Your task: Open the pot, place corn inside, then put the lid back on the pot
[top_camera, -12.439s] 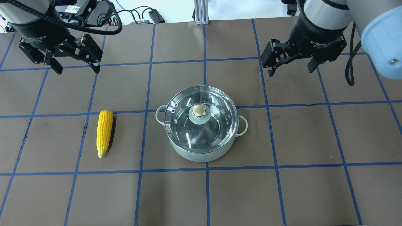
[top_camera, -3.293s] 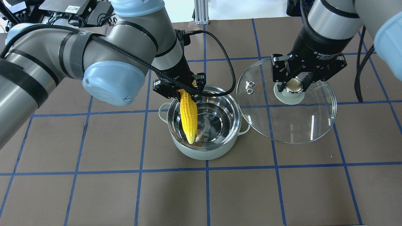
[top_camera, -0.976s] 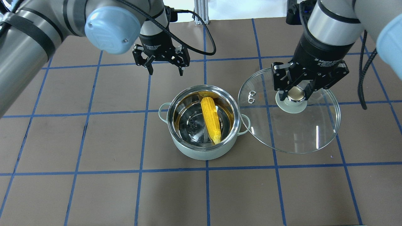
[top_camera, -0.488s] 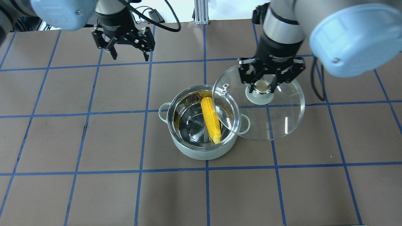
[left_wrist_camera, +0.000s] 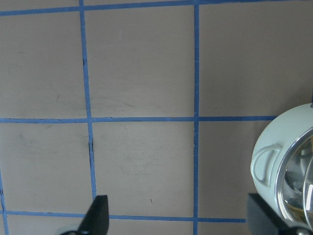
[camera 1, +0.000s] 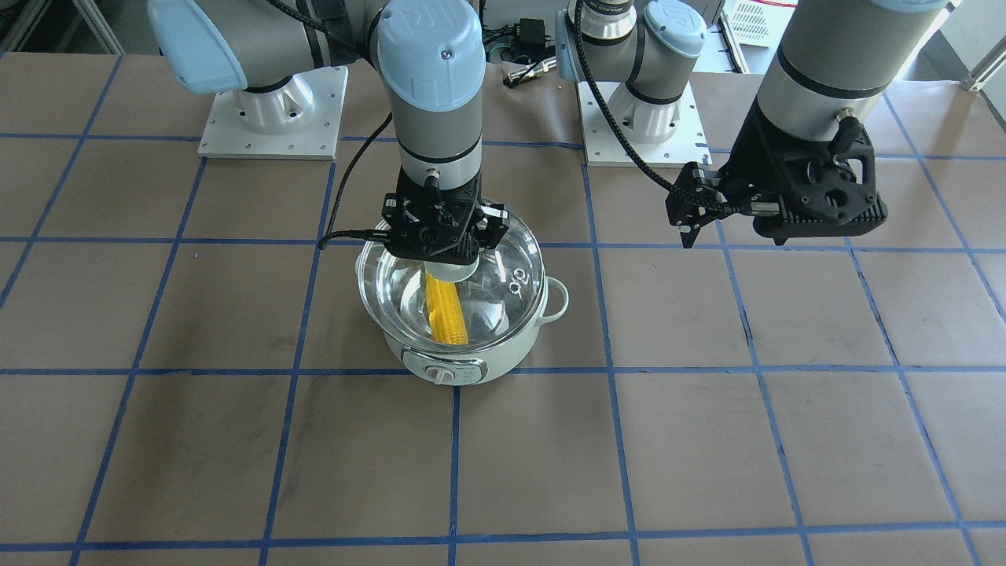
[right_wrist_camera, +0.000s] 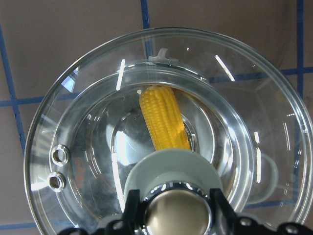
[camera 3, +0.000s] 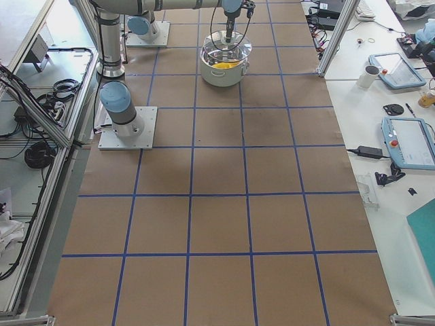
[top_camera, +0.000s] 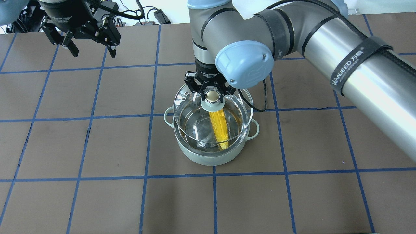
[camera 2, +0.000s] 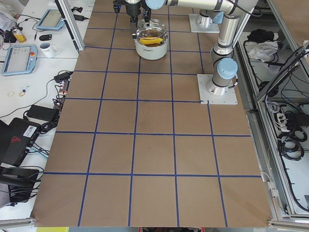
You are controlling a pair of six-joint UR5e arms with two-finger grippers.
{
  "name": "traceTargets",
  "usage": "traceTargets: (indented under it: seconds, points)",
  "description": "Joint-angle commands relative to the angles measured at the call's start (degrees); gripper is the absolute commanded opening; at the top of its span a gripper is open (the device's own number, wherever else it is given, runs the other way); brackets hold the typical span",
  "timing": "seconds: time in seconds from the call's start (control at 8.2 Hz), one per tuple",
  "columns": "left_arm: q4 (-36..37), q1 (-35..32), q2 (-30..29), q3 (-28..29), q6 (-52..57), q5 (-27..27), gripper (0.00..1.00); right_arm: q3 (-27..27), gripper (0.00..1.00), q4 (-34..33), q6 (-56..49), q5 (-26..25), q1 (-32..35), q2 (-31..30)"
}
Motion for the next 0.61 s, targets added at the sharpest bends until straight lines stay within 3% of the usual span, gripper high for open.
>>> traceTargets:
  seconds: [0.0,0.49]
  points:
    - [0.0,-0.1,1.6,-2.6,0.2,-0.2,1.00,2.9,0.26,-4.1,2.3,0.0,0.7,0.5]
    - [0.6,-0.6,2.1,-3.6,0.1,-0.2,1.00,4.1,0.26,-4.0,2.0,-0.1,2.5,0.6]
